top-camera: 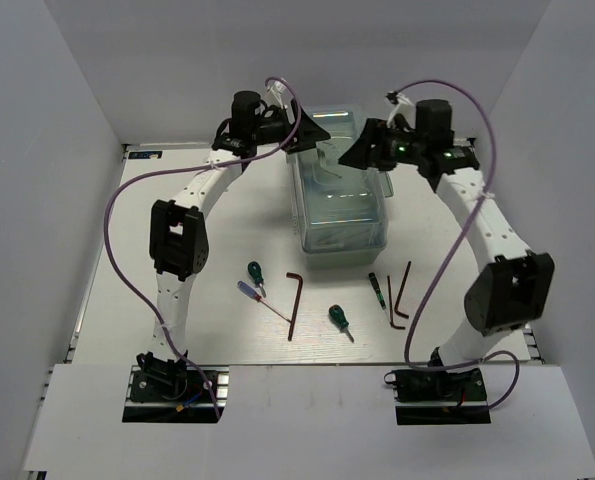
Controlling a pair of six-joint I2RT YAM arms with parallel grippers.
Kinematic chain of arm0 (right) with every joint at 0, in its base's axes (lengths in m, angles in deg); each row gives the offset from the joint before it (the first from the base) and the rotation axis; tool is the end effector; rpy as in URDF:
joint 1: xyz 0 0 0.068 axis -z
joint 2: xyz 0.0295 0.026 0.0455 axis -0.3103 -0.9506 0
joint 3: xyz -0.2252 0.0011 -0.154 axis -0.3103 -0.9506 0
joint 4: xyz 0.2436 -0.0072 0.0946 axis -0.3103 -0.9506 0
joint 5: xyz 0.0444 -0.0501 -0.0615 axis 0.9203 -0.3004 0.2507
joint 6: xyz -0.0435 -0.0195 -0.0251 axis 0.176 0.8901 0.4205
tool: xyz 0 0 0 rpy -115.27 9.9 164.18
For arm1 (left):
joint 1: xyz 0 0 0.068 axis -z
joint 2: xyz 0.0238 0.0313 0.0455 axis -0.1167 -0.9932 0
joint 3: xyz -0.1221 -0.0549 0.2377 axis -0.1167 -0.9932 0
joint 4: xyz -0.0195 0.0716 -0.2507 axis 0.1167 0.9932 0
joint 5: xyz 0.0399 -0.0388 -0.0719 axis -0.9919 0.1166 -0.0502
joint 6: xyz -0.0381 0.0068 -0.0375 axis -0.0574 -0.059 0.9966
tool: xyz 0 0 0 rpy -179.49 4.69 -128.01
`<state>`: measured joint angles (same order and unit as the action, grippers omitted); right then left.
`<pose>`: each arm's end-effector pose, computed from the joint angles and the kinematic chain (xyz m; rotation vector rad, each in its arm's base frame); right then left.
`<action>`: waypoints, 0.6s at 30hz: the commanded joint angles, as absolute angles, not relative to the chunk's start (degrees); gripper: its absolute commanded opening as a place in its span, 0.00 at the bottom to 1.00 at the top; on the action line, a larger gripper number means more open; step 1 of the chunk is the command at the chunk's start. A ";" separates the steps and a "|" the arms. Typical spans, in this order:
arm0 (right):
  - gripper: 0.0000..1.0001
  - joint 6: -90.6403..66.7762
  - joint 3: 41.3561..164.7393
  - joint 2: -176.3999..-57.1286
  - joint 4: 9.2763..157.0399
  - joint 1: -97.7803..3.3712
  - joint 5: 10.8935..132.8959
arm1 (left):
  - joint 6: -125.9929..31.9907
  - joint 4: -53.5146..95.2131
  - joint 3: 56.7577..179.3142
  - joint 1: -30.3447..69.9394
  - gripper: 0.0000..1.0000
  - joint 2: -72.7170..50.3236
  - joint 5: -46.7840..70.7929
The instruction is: Sort the tools into containers
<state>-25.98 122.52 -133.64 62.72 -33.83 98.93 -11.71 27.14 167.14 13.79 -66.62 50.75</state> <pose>0.3782 0.1276 0.3809 -0.3183 2.0252 1.0062 0.4964 -0.2132 0.3084 0.1998 2.0163 -1.5286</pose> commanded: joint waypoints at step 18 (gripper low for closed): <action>0.78 -21.82 123.03 -144.99 58.00 -13.95 95.80 | -23.60 61.62 172.25 20.10 0.61 -68.59 31.70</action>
